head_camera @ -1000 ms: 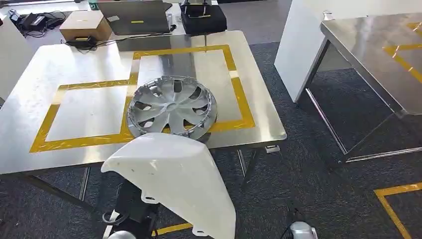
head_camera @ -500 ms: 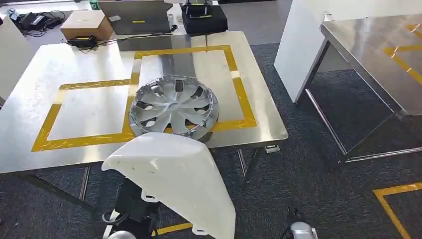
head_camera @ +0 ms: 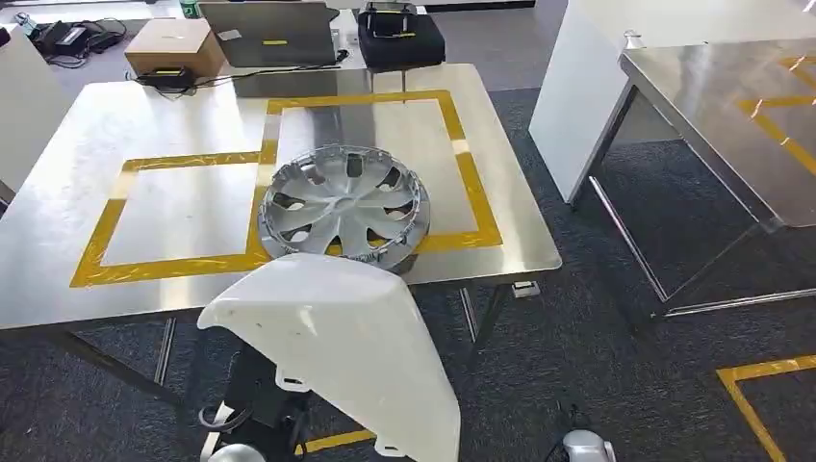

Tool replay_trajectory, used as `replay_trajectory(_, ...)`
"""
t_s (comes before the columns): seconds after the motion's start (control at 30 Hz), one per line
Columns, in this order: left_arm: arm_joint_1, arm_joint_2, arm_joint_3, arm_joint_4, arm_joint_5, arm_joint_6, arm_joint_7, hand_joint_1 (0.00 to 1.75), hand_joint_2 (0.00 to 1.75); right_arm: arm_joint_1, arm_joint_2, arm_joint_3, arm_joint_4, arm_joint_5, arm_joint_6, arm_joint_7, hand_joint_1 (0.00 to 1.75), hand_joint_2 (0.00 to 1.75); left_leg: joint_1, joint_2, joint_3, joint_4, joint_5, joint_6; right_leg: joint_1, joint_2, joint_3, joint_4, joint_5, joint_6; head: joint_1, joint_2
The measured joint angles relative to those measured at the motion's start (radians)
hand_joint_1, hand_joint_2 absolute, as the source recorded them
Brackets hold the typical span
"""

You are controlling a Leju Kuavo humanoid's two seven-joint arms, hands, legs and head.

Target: Take the parts from the cabinet and place them on the table.

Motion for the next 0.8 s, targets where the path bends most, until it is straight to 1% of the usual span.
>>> replay_trajectory(0.03, 0.0, 0.0, 0.0, 0.0, 0.0, 0.0, 0.0, 1.75, 1.75, 0.0, 0.0, 0.0, 0.0, 0.0, 0.0, 0.0, 0.0, 0.0, 0.002, 0.002, 0.0, 0.001, -0.001, -0.002, -0.002, 0.0, -0.003, 0.001, 0.013, 0.002, 0.0, 0.0)
replay_trajectory(0.07, 0.0, 0.0, 0.0, 0.0, 0.0, 0.0, 0.0, 1.75, 1.75, 0.0, 0.0, 0.0, 0.0, 0.001, 0.0, 0.0, 0.0, 0.0, 0.004, 0.005, 0.001, 0.004, -0.004, -0.006, -0.006, -0.001, 0.018, -0.047, 0.049, 0.005, 0.0, 0.0)
replay_trajectory(0.1, 0.0, 0.0, 0.0, 0.0, 0.0, 0.0, 0.0, 1.75, 1.75, 0.0, -0.002, 0.0, 0.0, 0.003, 0.0, 0.0, 0.0, 0.0, 0.009, 0.009, 0.001, 0.009, -0.008, -0.013, -0.009, -0.005, 0.06, -0.132, 0.096, 0.009, 0.0, 0.0)
replay_trajectory(0.13, 0.0, -0.001, 0.0, 0.0, 0.0, 0.0, 0.0, 1.75, 1.75, -0.001, -0.003, 0.0, 0.0, 0.005, 0.0, 0.0, 0.0, 0.0, 0.015, 0.012, 0.001, 0.02, -0.016, -0.024, -0.013, -0.023, 0.114, -0.238, 0.143, 0.015, 0.0, 0.0)
replay_trajectory(0.17, -0.001, -0.001, 0.0, -0.001, 0.0, 0.001, 0.001, 1.75, 1.75, -0.005, -0.002, 0.0, 0.0, 0.009, 0.001, 0.0, 0.0, 0.0, 0.011, 0.016, -0.002, 0.028, -0.022, -0.034, -0.01, -0.049, 0.134, -0.28, 0.128, 0.017, 0.002, 0.0)
replay_trajectory(0.2, -0.002, -0.001, 0.0, -0.001, 0.0, 0.003, 0.003, 1.75, 1.75, -0.008, 0.0, 0.0, 0.0, 0.011, 0.002, 0.0, 0.0, 0.0, 0.006, 0.017, -0.005, 0.038, -0.028, -0.043, -0.006, -0.033, 0.13, -0.284, 0.135, -0.003, 0.006, 0.0)
replay_trajectory(0.23, -0.001, -0.001, 0.0, -0.002, 0.0, 0.003, 0.003, 1.75, 1.75, -0.008, -0.001, 0.0, 0.0, 0.012, 0.003, 0.0, 0.0, 0.0, 0.005, 0.018, -0.003, 0.034, -0.028, -0.046, -0.004, -0.027, 0.126, -0.279, 0.133, -0.015, 0.003, 0.0)
replay_trajectory(0.27, -0.002, -0.001, 0.0, -0.002, 0.0, 0.004, 0.003, 1.75, 1.75, -0.006, -0.001, 0.0, 0.0, 0.014, 0.003, 0.0, 0.0, 0.0, 0.004, 0.024, 0.0, 0.029, -0.025, -0.05, -0.003, -0.022, 0.123, -0.277, 0.132, -0.022, 0.001, 0.0)
replay_trajectory(0.3, -0.002, -0.001, 0.0, -0.002, 0.0, 0.006, 0.003, 1.75, 1.75, -0.005, -0.001, 0.0, 0.0, 0.014, 0.004, 0.0, 0.0, 0.0, 0.007, 0.031, 0.003, 0.025, -0.025, -0.056, -0.001, -0.015, 0.121, -0.277, 0.132, -0.03, 0.002, 0.0)
replay_trajectory(0.33, -0.002, -0.002, 0.0, -0.003, 0.0, 0.007, 0.003, 1.75, 1.75, -0.005, -0.001, 0.0, 0.0, 0.015, 0.005, 0.0, 0.0, 0.0, 0.011, 0.028, 0.002, 0.027, -0.03, -0.064, -0.005, -0.007, 0.122, -0.281, 0.137, -0.04, 0.002, 0.0)
replay_trajectory(0.37, -0.002, -0.002, 0.0, -0.004, -0.001, 0.008, 0.003, 1.75, 1.75, -0.005, -0.001, 0.0, 0.0, 0.018, 0.005, 0.0, 0.0, 0.0, 0.013, -0.005, -0.006, 0.046, -0.049, -0.07, -0.006, -0.003, 0.122, -0.282, 0.137, -0.046, 0.0, 0.0)
replay_trajectory(0.4, -0.003, -0.001, 0.0, -0.006, -0.002, 0.01, 0.002, 1.75, 1.75, -0.007, -0.001, 0.0, 0.0, 0.019, 0.005, 0.0, 0.0, 0.0, 0.013, -0.029, -0.027, 0.098, -0.083, -0.07, -0.006, 0.002, 0.122, -0.282, 0.138, -0.052, -0.003, 0.0)
replay_trajectory(0.43, -0.002, 0.001, 0.001, -0.006, -0.002, 0.012, 0.002, 1.75, 1.75, -0.008, -0.001, 0.0, 0.0, 0.021, 0.006, 0.0, 0.0, 0.0, 0.013, -0.04, -0.065, 0.179, -0.123, -0.07, -0.005, 0.009, 0.121, -0.282, 0.138, -0.055, -0.006, 0.0)
replay_trajectory(0.47, -0.002, 0.004, 0.001, -0.005, -0.001, 0.012, 0.003, 1.75, 1.75, -0.009, -0.002, 0.0, 0.0, 0.021, 0.006, 0.0, 0.0, 0.0, 0.012, -0.044, -0.103, 0.259, -0.156, -0.069, -0.002, 0.017, 0.12, -0.282, 0.138, -0.057, -0.007, 0.0)
replay_trajectory(0.5, 0.0, 0.006, 0.001, -0.005, -0.001, 0.012, 0.003, 1.75, 1.75, -0.009, -0.002, 0.0, 0.0, 0.022, 0.007, 0.0, 0.0, 0.0, 0.012, -0.045, -0.138, 0.326, -0.175, -0.067, 0.001, 0.027, 0.12, -0.281, 0.138, -0.058, -0.007, 0.0)
replay_trajectory(0.53, 0.0, 0.008, 0.001, -0.004, -0.001, 0.013, 0.003, 1.75, 1.75, -0.009, -0.002, 0.0, 0.0, 0.023, 0.009, 0.0, 0.0, 0.0, 0.012, -0.045, -0.15, 0.344, -0.168, -0.063, 0.004, 0.035, 0.12, -0.281, 0.138, -0.058, -0.007, 0.0)
replay_trajectory(0.67, 0.0, 0.008, 0.001, -0.004, -0.001, 0.013, 0.003, 1.75, 1.75, -0.009, -0.002, 0.0, 0.0, 0.023, 0.009, 0.0, 0.0, 0.0, 0.012, -0.045, -0.15, 0.344, -0.168, -0.063, 0.004, 0.035, 0.12, -0.281, 0.138, -0.058, -0.007, 0.0)
replay_trajectory(0.73, 0.0, 0.008, 0.001, -0.004, -0.002, 0.013, 0.003, 1.75, 1.75, -0.009, -0.002, 0.0, 0.0, 0.023, 0.009, 0.0, 0.0, 0.0, 0.012, -0.045, -0.149, 0.342, -0.163, -0.062, 0.004, 0.037, 0.12, -0.281, 0.138, -0.058, -0.007, 0.0)
replay_trajectory(0.77, 0.0, 0.008, 0.001, -0.004, -0.002, 0.013, 0.004, 1.75, 1.75, -0.009, -0.002, 0.0, 0.0, 0.024, 0.009, 0.0, 0.0, 0.0, 0.011, -0.046, -0.144, 0.326, -0.147, -0.059, 0.005, 0.043, 0.12, -0.281, 0.138, -0.058, -0.007, 0.0)
replay_trajectory(0.8, 0.0, 0.008, 0.001, -0.004, -0.001, 0.013, 0.004, 1.75, 1.75, -0.009, -0.002, 0.0, 0.0, 0.024, 0.01, 0.0, 0.0, 0.0, 0.01, -0.048, -0.128, 0.289, -0.119, -0.053, 0.007, 0.05, 0.121, -0.281, 0.138, -0.058, -0.008, 0.0)
